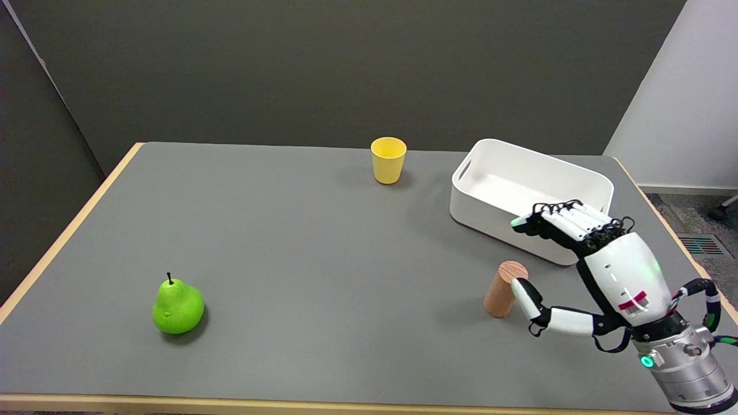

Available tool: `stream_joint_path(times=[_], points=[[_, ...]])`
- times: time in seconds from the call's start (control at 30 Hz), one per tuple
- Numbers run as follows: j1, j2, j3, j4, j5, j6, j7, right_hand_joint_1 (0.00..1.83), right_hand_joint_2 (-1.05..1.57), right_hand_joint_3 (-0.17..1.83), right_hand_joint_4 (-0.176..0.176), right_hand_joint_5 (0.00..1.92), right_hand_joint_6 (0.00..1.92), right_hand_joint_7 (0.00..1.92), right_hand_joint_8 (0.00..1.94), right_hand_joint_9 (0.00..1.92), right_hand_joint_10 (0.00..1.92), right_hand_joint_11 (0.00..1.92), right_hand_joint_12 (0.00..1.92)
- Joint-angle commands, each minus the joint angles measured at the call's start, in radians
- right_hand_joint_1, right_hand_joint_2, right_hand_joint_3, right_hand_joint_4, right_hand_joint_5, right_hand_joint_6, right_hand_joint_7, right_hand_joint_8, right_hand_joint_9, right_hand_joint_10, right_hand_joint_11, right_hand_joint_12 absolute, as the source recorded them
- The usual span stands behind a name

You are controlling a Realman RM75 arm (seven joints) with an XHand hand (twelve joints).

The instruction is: Pick up the wooden cylinder.

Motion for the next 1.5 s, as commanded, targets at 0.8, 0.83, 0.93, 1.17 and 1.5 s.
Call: stream_joint_path(times=[0.8,0.83,0.93,1.17,1.5], points=[[0.142,0.027,-0.097,-0.095,0.168,-0.064,-0.114,0.6,0.67,0.88,0.05,0.45,0.91,0.66,0.84,0.61,1.24,0.52,1.71],[0.141,0.026,-0.097,-0.096,0.168,-0.064,-0.114,0.6,0.67,0.87,0.05,0.45,0.91,0.66,0.84,0.61,1.24,0.52,1.71],[0.141,0.018,-0.098,-0.102,0.168,-0.067,-0.113,0.6,0.67,0.87,0.051,0.45,0.91,0.66,0.84,0.61,1.24,0.52,1.71],[0.147,0.005,-0.109,-0.118,0.168,-0.074,-0.112,0.59,0.67,0.87,0.051,0.45,0.91,0.66,0.84,0.61,1.24,0.52,1.71],[0.151,-0.015,-0.118,-0.13,0.168,-0.103,-0.112,0.55,0.66,0.88,0.05,0.42,0.83,0.6,0.71,0.54,1.17,0.49,1.7]])
